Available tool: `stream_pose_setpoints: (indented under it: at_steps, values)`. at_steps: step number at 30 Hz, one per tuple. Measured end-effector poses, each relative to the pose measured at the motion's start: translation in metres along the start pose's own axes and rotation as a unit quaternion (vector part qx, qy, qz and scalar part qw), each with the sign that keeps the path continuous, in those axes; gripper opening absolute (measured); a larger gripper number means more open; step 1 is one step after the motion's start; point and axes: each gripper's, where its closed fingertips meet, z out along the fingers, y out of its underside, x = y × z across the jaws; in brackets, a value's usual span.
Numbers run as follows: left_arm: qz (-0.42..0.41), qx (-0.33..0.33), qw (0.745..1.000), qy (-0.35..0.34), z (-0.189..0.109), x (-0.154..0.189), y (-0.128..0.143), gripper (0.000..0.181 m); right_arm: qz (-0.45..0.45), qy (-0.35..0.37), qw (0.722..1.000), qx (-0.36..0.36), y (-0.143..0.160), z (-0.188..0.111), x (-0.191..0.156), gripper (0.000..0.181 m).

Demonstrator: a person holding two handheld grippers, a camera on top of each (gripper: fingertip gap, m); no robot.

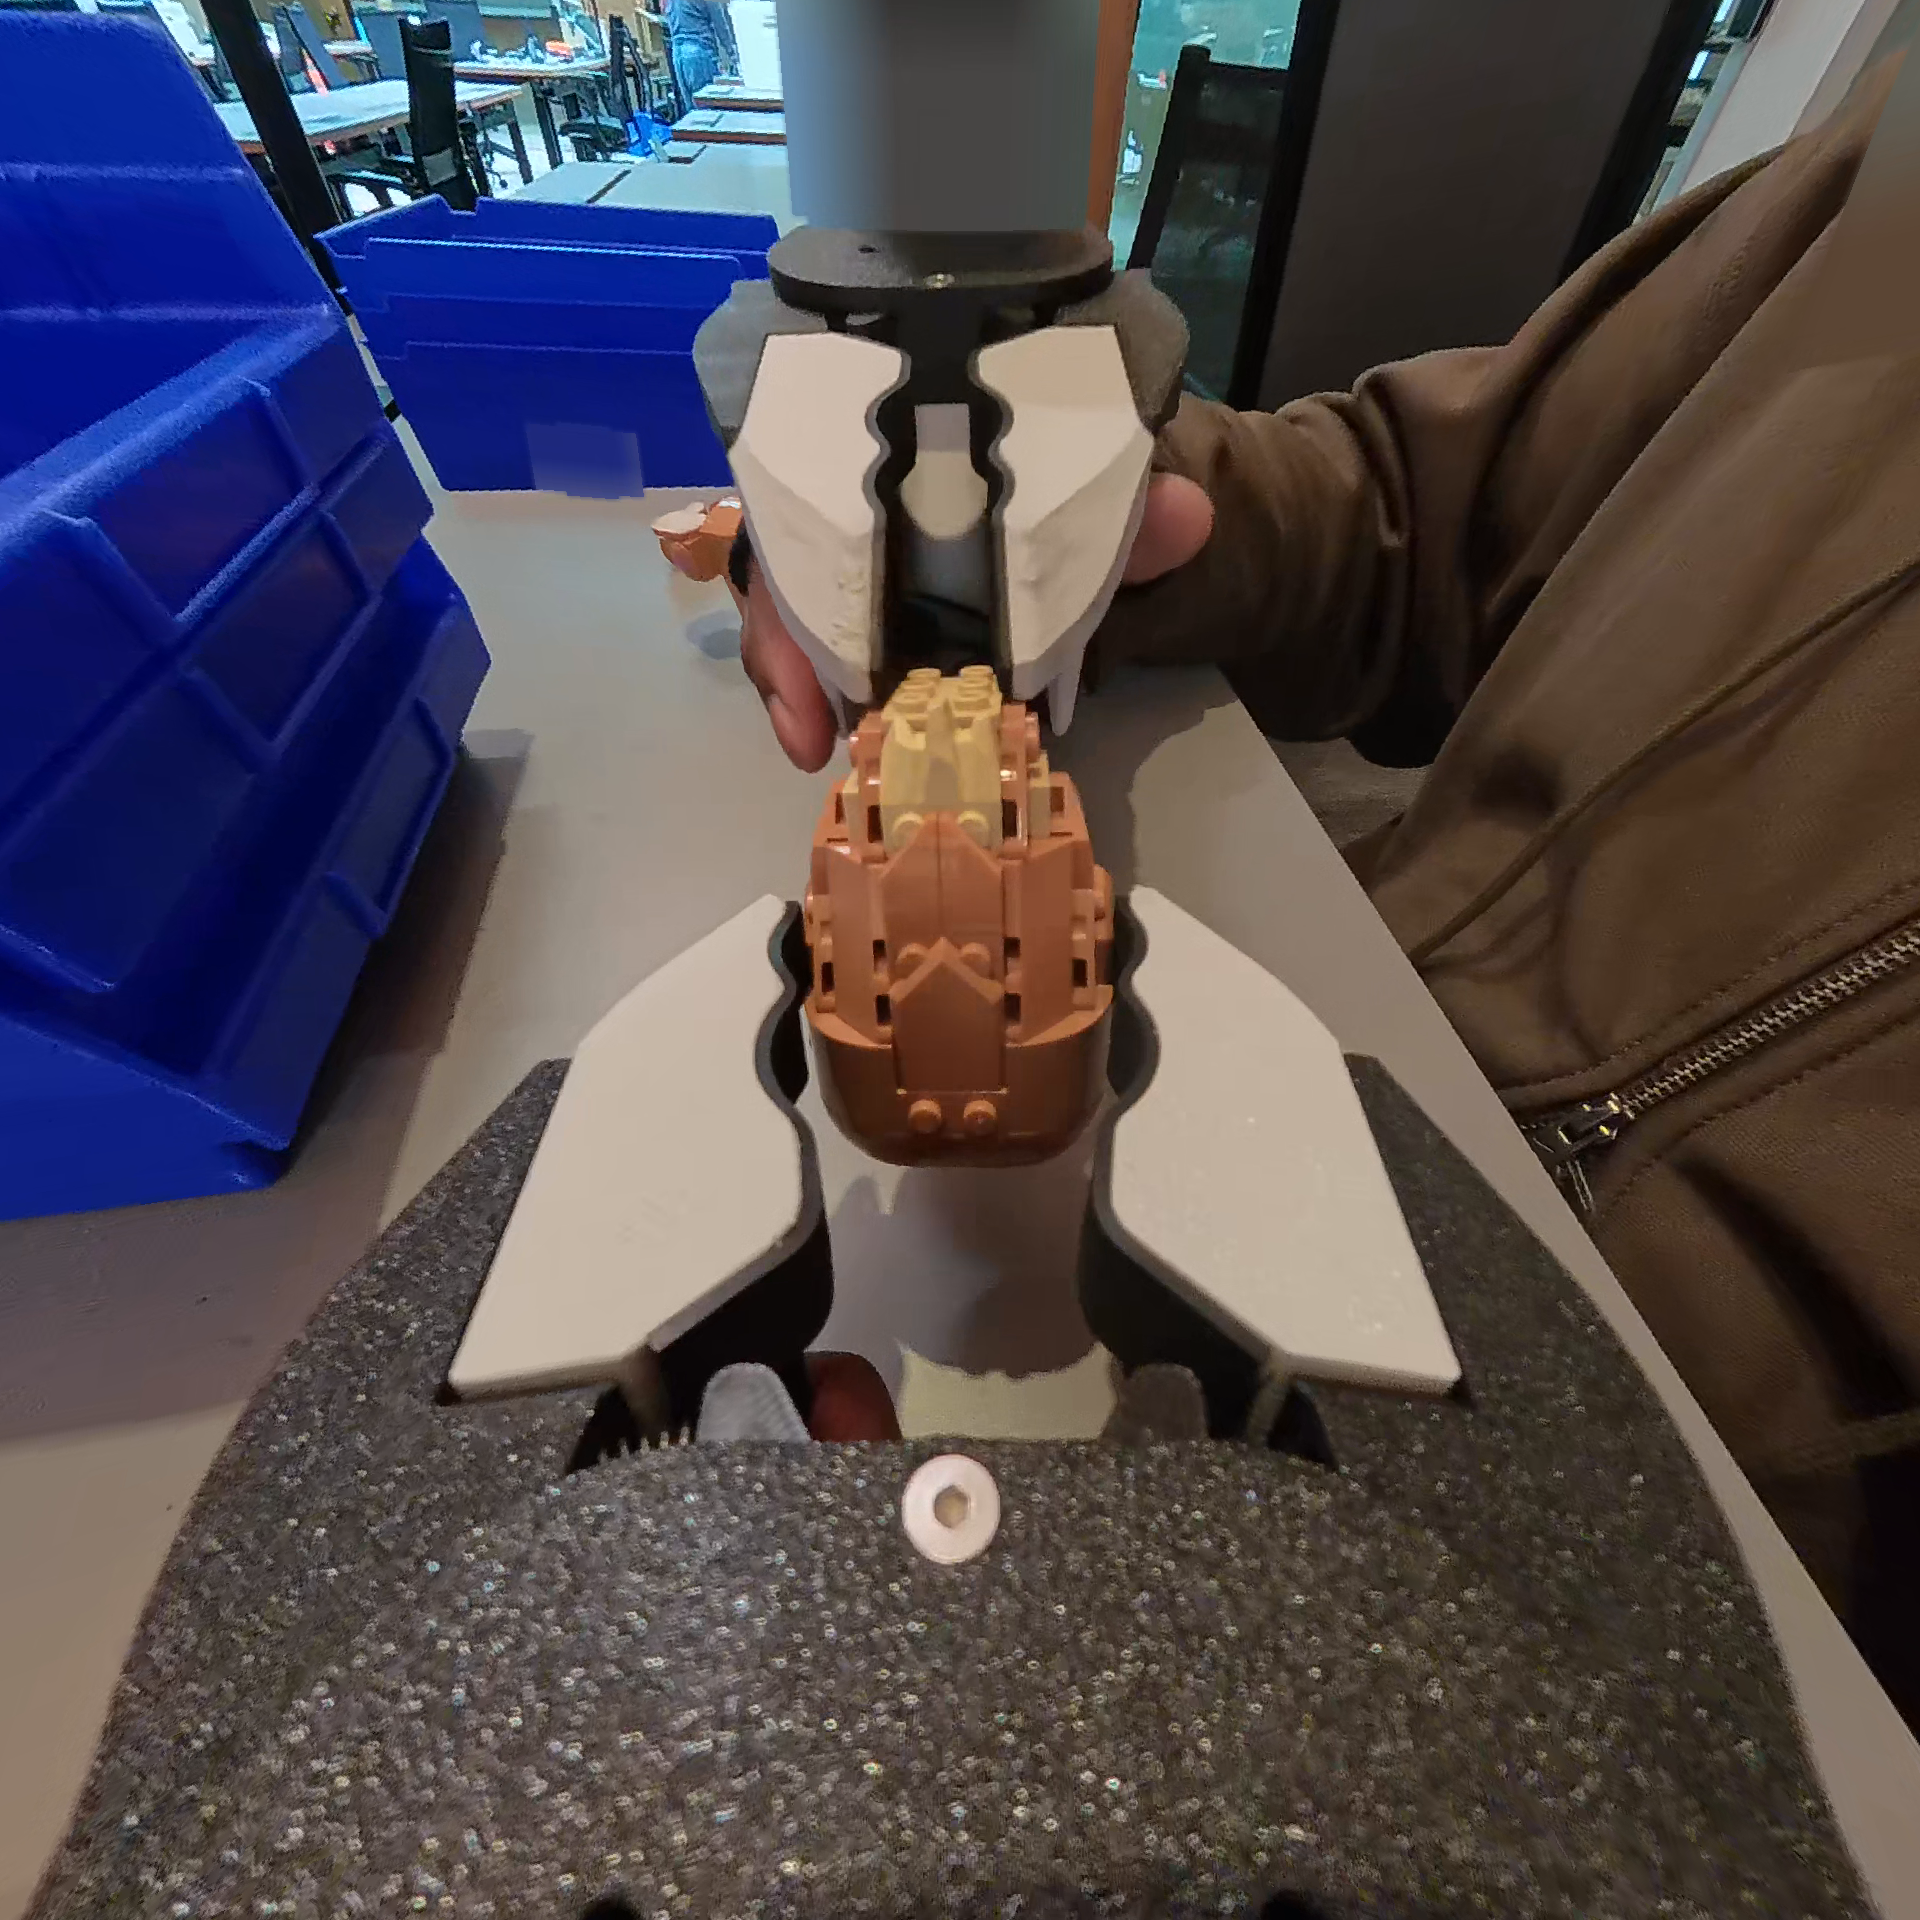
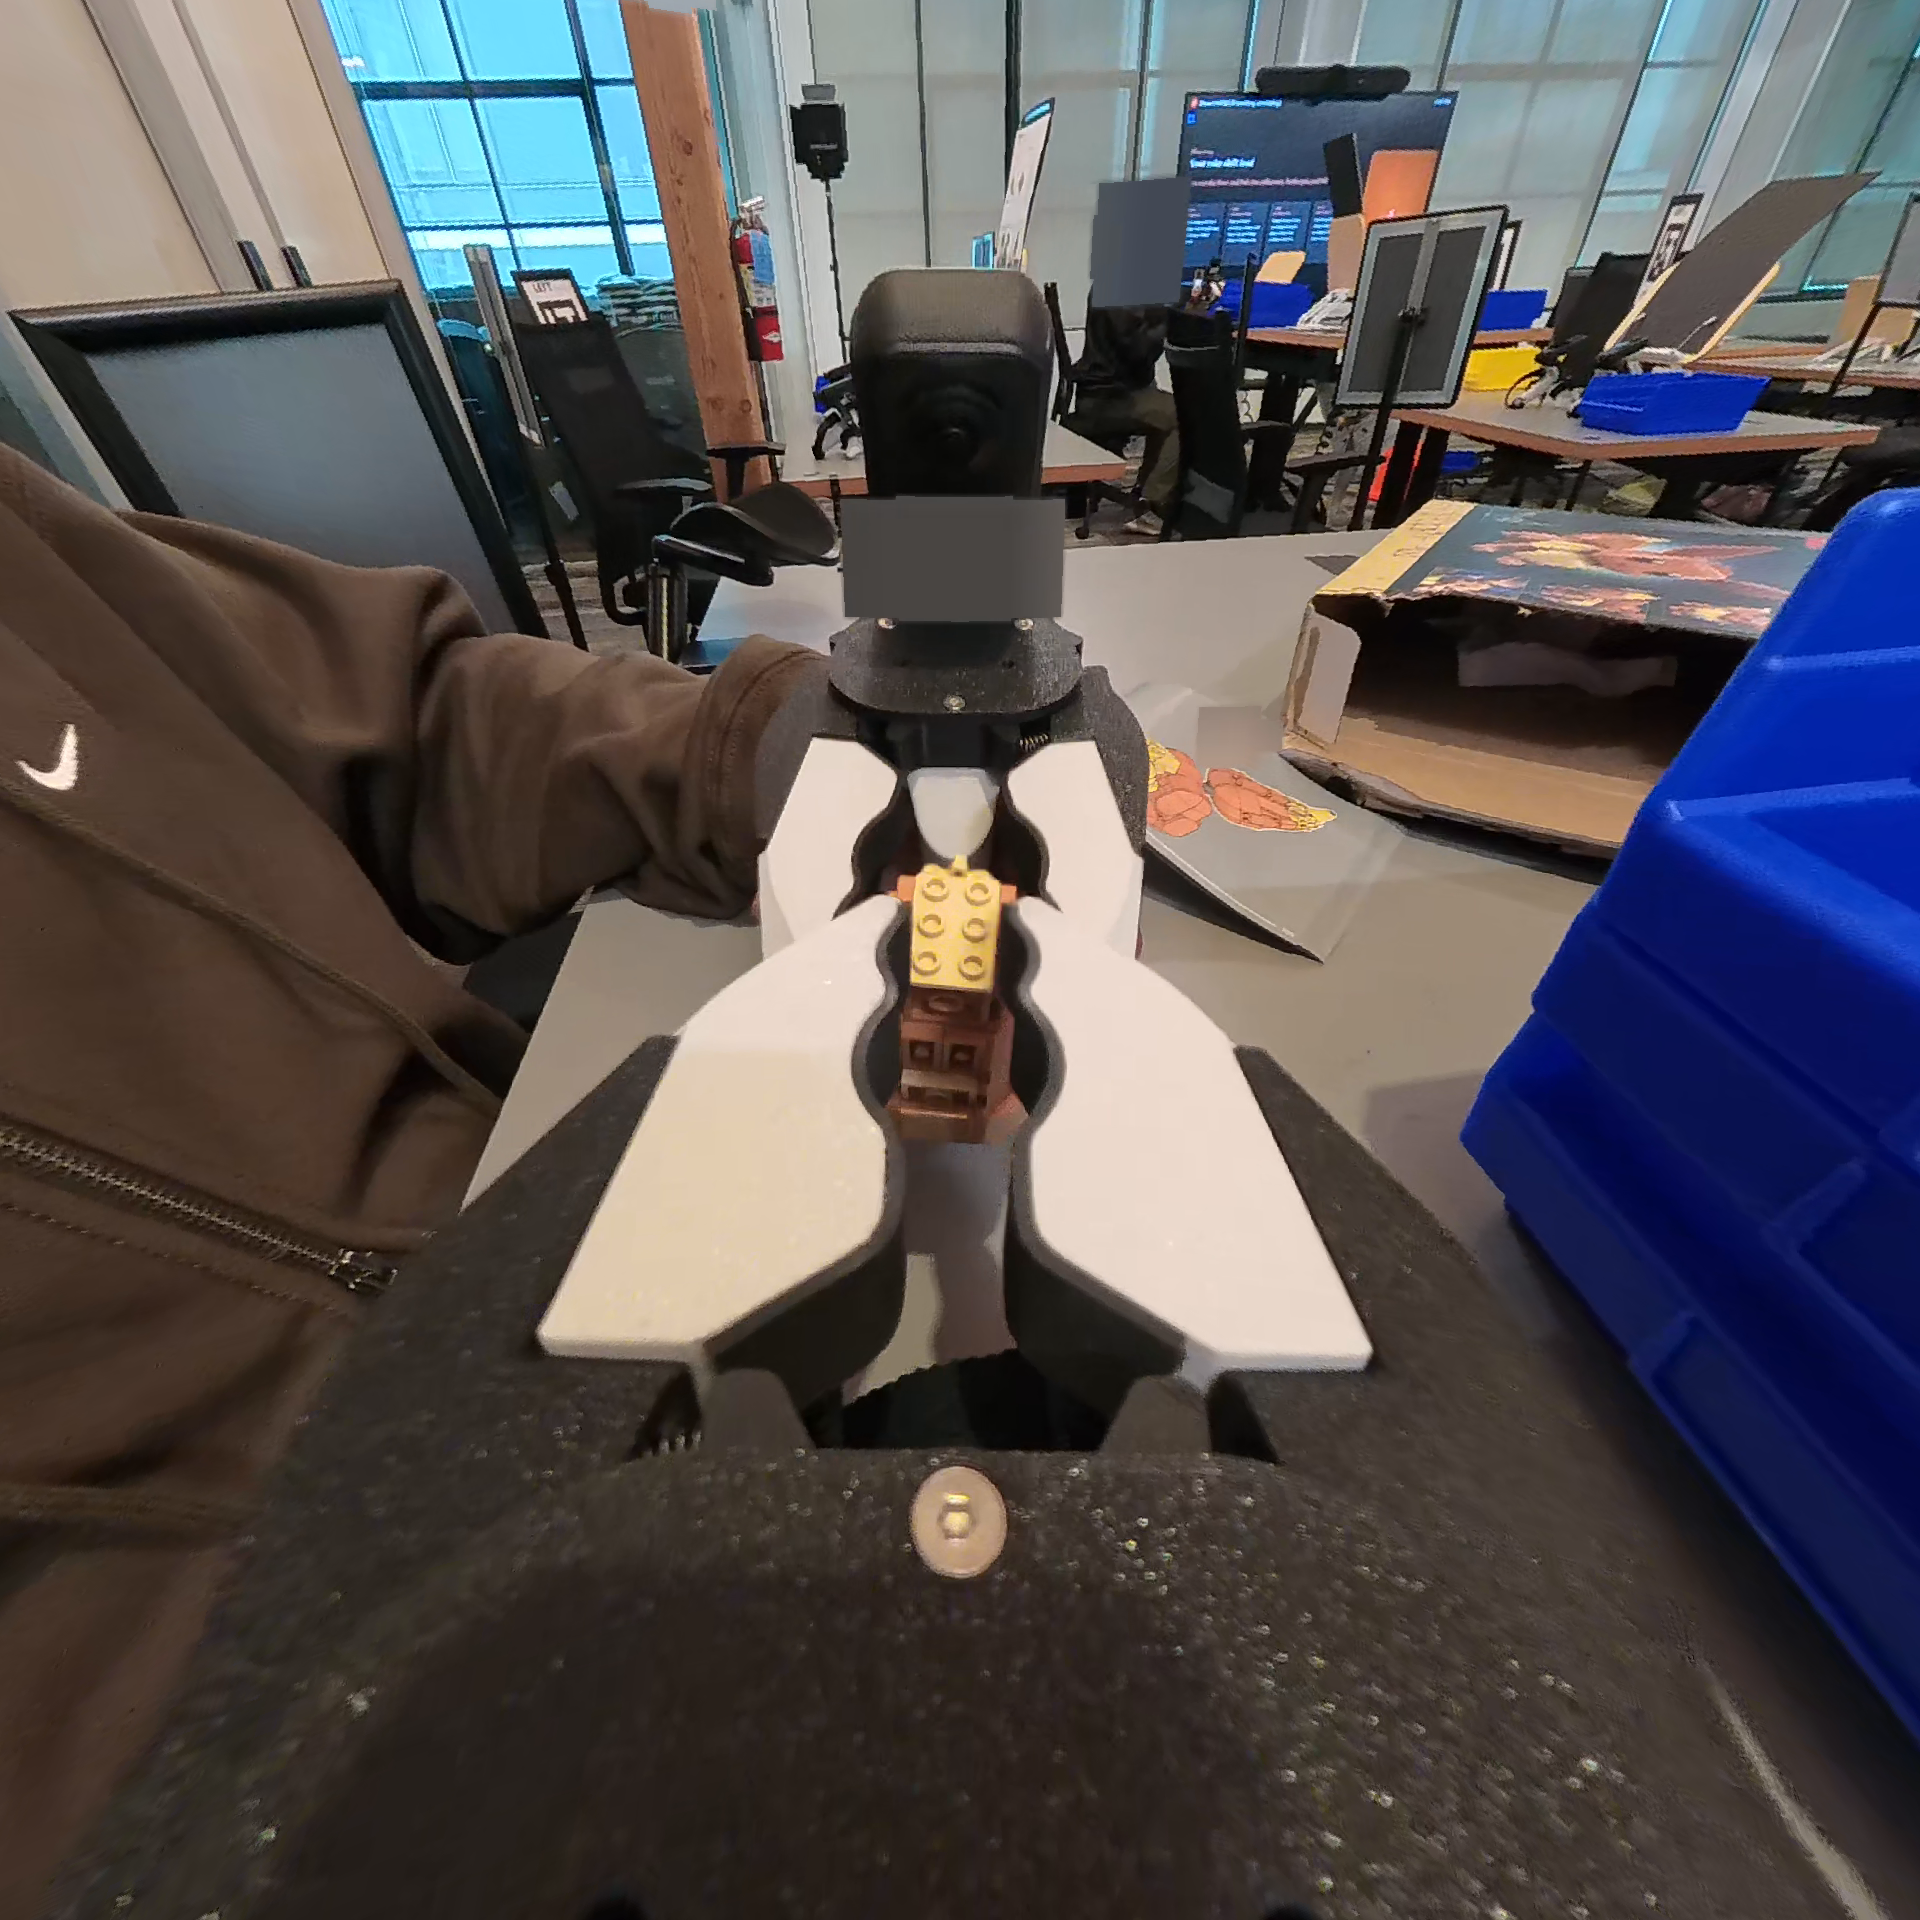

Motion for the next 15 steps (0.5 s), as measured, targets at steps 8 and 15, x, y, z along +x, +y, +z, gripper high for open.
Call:
stream_pose_setpoints:
  at_steps: [8,15]
  values:
    - [0.006,-0.027,0.998,-0.065,-0.001,-0.018,0.005,0.056,-0.066,0.068,0.995,-0.028,0.003,-0.005,0.016,0.018]
    - [0.031,-0.126,0.982,-0.134,0.001,-0.035,0.030,0.056,-0.118,0.099,0.984,-0.087,0.023,-0.001,0.023,0.020]
